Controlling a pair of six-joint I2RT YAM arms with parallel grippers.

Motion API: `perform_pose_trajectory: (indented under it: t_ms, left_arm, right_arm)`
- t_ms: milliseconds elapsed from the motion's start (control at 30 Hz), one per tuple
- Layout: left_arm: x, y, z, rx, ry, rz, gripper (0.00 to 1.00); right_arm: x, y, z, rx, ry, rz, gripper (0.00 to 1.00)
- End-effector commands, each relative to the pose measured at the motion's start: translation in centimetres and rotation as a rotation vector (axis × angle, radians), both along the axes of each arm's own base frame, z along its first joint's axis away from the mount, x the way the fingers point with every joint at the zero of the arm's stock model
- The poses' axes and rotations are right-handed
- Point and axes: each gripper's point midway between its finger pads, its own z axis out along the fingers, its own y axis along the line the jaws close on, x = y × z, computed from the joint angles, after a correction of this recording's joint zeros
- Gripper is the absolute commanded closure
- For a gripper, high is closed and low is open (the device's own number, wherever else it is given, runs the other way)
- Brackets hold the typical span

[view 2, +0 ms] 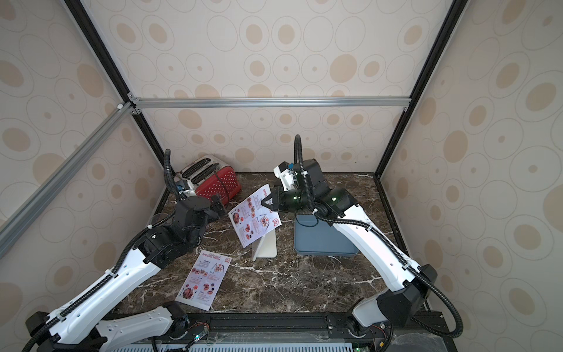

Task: Replace the menus in the menu holders
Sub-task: Insert the menu into the menu holder.

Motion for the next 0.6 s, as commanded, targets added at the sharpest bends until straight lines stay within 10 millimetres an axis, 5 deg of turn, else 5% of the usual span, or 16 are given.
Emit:
perform_pose_trajectory:
  t_ms: [0, 267, 567]
  left_arm:
    - [-0.3, -0.7, -1.2, -0.028, 0.048, -0.045, 0.06]
    - [0.7, -5.7, -3.1, -0.068, 0.111, -0.266, 0.06]
    - [1.3, -11.1, -4.8, -0.160, 0.161, -0.477, 0.07]
  right_arm:
    - [1.3, -2.2, -0.5, -0.067, -0.035, -0.057, 1.00]
    - [1.9, -5.8, -1.3, -0.159, -0.018, -0.108, 1.00]
    - [2.5, -7.1, -1.1, -0.139, -0.009, -0.142, 1.00]
